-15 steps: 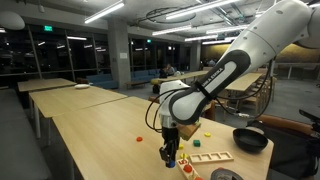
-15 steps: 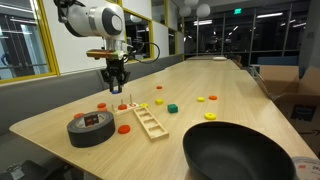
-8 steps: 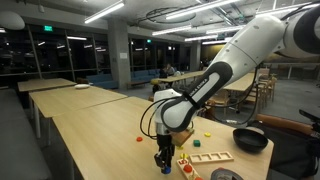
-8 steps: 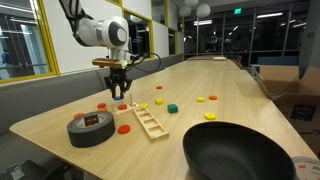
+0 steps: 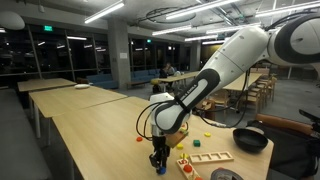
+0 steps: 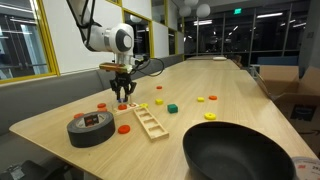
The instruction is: Put the blue round block on the table
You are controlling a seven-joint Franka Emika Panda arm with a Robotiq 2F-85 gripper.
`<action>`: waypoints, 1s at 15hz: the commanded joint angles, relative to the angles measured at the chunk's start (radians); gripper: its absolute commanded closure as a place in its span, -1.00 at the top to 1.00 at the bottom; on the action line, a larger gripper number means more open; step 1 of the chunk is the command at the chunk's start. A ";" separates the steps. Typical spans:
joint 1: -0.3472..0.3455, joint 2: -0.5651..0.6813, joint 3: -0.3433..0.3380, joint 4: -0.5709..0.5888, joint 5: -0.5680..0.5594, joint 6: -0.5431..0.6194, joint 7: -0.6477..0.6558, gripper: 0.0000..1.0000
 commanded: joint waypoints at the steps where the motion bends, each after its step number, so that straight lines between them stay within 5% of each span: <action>1: 0.000 0.018 -0.007 0.044 0.002 -0.021 -0.012 0.51; 5: -0.002 -0.048 -0.012 0.029 -0.015 -0.055 -0.026 1.00; 15: -0.062 -0.383 -0.019 0.012 -0.018 -0.317 -0.245 1.00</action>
